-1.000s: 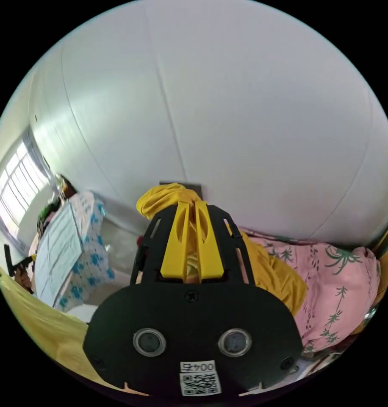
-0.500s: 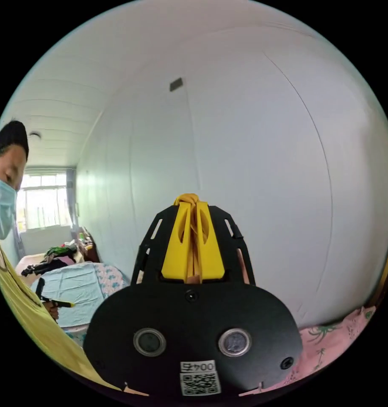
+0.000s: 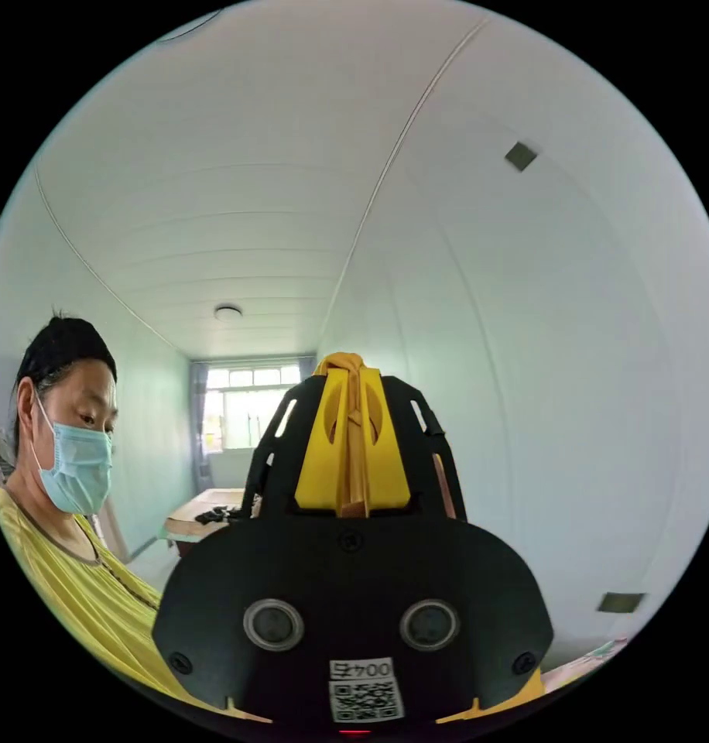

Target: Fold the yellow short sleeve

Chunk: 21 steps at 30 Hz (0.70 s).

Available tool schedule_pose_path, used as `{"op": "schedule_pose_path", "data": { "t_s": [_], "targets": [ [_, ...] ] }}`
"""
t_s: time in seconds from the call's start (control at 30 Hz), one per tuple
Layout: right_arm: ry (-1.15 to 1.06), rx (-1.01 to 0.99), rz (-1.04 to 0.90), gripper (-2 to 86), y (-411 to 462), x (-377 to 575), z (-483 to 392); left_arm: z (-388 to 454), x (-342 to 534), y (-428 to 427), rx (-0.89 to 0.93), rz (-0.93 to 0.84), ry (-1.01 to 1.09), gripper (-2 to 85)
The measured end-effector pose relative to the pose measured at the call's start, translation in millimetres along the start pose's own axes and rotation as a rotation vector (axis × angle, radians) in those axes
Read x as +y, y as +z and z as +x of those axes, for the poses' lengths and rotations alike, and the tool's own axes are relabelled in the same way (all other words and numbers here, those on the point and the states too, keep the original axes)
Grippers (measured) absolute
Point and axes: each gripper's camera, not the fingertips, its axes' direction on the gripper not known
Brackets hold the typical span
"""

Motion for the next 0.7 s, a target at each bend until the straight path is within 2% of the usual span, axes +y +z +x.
{"op": "schedule_pose_path", "data": {
  "t_s": [0.23,0.4,0.5,0.57,0.63,0.7],
  "targets": [
    [0.149,-0.298,-0.130,2.9,139.3,77.9,-94.5,-40.4,7.9,-124.3,-0.223,0.068,0.137,20.6],
    [0.253,-0.513,-0.246,3.3,238.1,129.4,-145.1,-79.0,8.9,-181.0,-0.441,0.119,0.162,19.4],
    [0.277,-0.598,-0.319,3.4,296.8,156.1,-169.3,-125.6,17.0,-212.8,-0.532,0.146,0.090,15.6],
    [0.293,-0.658,-0.376,3.4,342.5,178.5,-179.7,-165.6,28.3,-239.9,-0.559,0.145,0.008,6.0],
    [0.311,-0.699,-0.426,3.4,377.8,198.4,-181.3,-188.7,36.2,-260.2,-0.568,0.120,-0.032,1.8],
    [0.324,-0.702,-0.474,3.4,413.2,222.0,-177.9,-208.8,44.6,-283.5,-0.593,0.106,-0.092,0.5]
  ]
}}
